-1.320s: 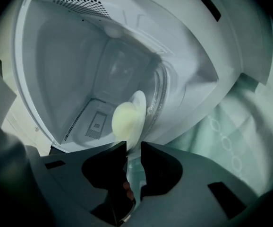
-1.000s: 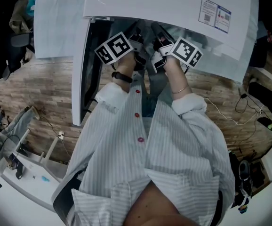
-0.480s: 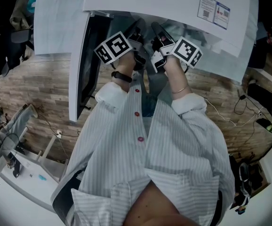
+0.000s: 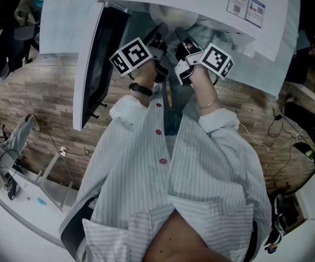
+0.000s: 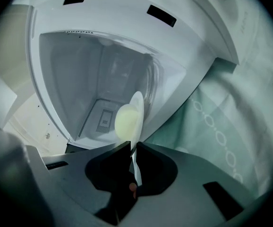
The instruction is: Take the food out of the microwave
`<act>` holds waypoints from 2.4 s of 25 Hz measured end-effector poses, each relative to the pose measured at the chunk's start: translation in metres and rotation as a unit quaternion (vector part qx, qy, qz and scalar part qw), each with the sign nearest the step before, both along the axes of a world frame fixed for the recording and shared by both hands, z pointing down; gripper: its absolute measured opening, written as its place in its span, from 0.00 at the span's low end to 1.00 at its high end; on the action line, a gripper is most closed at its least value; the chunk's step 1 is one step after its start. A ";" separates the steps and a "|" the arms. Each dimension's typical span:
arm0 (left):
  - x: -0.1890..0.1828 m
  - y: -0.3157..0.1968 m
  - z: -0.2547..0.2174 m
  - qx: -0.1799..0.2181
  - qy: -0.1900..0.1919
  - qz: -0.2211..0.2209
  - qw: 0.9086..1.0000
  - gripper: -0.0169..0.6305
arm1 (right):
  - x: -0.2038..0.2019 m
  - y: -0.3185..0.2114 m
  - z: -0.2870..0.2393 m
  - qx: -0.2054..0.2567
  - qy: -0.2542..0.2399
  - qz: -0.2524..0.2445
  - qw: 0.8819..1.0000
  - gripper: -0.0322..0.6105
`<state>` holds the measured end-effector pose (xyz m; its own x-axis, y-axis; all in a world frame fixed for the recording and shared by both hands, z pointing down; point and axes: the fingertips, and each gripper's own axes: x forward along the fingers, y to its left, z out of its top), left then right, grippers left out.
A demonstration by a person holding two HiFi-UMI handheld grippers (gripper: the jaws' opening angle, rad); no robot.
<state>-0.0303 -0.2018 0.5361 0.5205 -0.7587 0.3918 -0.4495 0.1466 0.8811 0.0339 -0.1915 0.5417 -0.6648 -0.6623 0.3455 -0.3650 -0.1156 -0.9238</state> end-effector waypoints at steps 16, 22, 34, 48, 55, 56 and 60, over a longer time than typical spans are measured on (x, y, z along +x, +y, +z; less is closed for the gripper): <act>-0.005 0.030 -0.005 0.017 0.005 -0.014 1.000 0.10 | -0.005 0.027 -0.005 0.006 -0.011 -0.023 1.000 0.14; -0.011 0.044 -0.015 0.033 -0.006 0.008 0.999 0.10 | -0.011 0.044 -0.014 0.017 -0.013 -0.009 1.000 0.14; -0.023 0.079 -0.025 0.053 -0.005 0.032 0.998 0.10 | -0.024 0.081 -0.025 0.035 -0.008 0.011 0.999 0.14; -0.024 0.121 -0.052 0.078 0.007 0.034 0.996 0.10 | -0.023 0.127 -0.048 0.043 -0.009 0.021 0.999 0.14; -0.013 0.136 -0.079 0.102 0.014 0.043 0.994 0.10 | -0.013 0.142 -0.076 0.082 -0.007 0.026 0.996 0.14; -0.011 0.138 -0.083 0.104 0.018 0.043 0.993 0.10 | -0.011 0.144 -0.081 0.089 -0.005 0.026 0.996 0.14; -0.005 0.144 -0.101 0.115 0.020 0.049 0.992 0.10 | -0.006 0.146 -0.103 0.141 0.003 0.012 0.990 0.14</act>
<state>-0.0351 -0.0577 0.4355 0.6078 -0.7704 0.1924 -0.4156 -0.1022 0.9038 0.0281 -0.0454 0.4386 -0.6456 -0.7491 0.1488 -0.3718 0.1381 -0.9180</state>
